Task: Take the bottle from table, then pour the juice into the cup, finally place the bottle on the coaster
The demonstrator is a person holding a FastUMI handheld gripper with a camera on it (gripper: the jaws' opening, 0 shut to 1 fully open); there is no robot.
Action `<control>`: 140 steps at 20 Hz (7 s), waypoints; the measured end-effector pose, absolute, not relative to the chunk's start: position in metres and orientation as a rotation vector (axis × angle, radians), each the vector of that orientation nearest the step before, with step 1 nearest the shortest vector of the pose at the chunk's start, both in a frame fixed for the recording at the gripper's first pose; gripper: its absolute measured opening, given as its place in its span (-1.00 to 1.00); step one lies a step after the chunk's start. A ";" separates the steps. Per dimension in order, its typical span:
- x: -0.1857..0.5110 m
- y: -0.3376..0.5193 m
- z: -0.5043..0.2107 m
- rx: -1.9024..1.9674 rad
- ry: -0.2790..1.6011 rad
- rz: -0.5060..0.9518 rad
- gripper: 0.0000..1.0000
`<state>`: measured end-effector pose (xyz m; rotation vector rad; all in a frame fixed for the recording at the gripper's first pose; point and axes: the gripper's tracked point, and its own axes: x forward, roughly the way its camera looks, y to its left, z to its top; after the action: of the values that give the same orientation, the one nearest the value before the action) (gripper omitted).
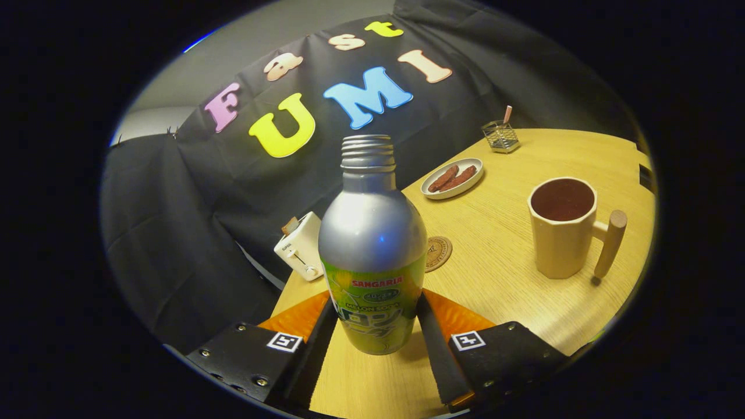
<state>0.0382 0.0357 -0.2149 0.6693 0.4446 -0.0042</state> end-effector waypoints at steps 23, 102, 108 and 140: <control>0.033 -0.011 -0.230 1.272 0.489 -0.033 0.54; 0.081 -0.021 -0.158 2.155 0.438 -0.149 0.54; 0.086 -0.024 -0.147 2.201 0.427 -0.153 0.54; 0.045 -0.018 -0.244 1.338 0.534 -0.258 0.53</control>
<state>0.0449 -0.0179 -0.2437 1.3380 0.5335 -0.2576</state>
